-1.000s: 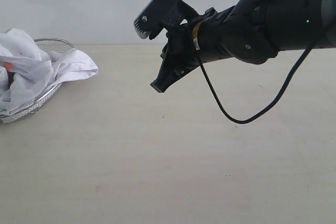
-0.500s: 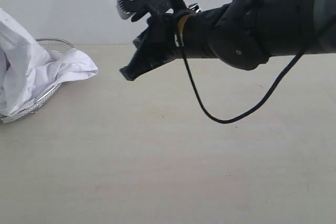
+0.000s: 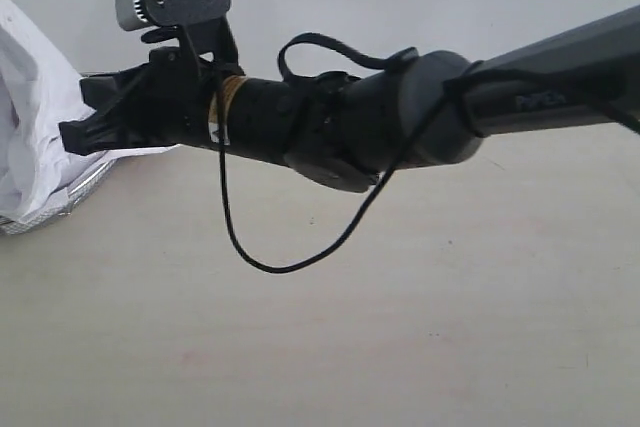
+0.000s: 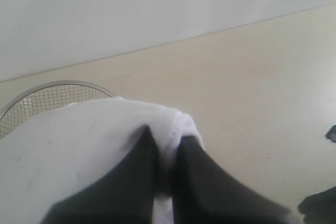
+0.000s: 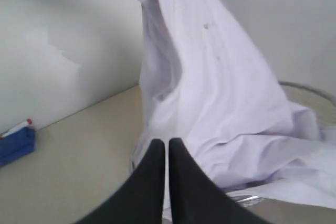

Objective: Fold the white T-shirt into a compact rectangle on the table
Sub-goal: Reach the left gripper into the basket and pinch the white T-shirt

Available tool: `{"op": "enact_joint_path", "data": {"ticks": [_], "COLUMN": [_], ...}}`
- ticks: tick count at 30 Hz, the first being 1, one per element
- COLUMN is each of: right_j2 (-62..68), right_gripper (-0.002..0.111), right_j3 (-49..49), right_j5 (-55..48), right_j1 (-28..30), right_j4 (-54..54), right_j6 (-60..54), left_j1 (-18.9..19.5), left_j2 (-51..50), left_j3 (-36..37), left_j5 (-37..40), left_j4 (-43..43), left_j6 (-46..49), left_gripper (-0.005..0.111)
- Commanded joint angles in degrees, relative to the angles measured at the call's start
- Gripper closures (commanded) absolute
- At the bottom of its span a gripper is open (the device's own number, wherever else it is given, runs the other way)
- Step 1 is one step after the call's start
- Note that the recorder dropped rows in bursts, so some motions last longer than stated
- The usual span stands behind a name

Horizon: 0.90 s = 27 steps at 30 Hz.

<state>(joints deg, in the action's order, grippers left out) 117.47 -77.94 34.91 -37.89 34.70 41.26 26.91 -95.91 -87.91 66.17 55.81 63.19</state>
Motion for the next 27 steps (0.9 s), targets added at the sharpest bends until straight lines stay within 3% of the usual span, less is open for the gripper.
{"op": "enact_joint_path", "data": {"ticks": [1, 3, 5, 9, 11, 18, 27], "right_j2": [4.6, 6.2, 7.4, 8.7, 8.9, 9.0, 9.1], "right_gripper": [0.108, 0.104, 0.092, 0.048, 0.035, 0.037, 0.037], "right_j3": [-9.5, -13.2, -16.0, -17.8, -18.2, -18.2, -18.2], "right_j5": [0.1, -0.9, -2.2, -6.4, -9.5, -15.9, -15.4], "right_j1": [0.0, -0.4, -1.1, -2.4, -3.2, -4.4, -4.4], "right_j4": [22.4, 29.8, 32.5, 32.4, 32.3, 26.3, 2.1], "right_j6": [22.0, 29.3, 31.6, 32.4, 32.3, 26.5, 2.4], "left_j1": [-0.3, -0.3, -0.3, -0.3, -0.3, -0.3, -0.3], "left_j2": [1.4, 1.5, 1.5, 1.5, 1.5, 1.5, 2.2], "left_j3": [-0.4, -0.4, -0.4, -0.4, -0.4, -0.4, -0.4], "left_j5": [0.9, 0.9, 0.9, 1.1, 1.2, 3.0, 3.8], "left_j4": [1.9, 2.5, 3.3, 3.9, 4.7, 7.4, 8.0], "left_j6": [-0.5, -0.5, -0.5, -0.5, -0.5, -0.3, -0.3], "left_gripper": [0.102, 0.102, 0.102, 0.102, 0.102, 0.102, 0.102]}}
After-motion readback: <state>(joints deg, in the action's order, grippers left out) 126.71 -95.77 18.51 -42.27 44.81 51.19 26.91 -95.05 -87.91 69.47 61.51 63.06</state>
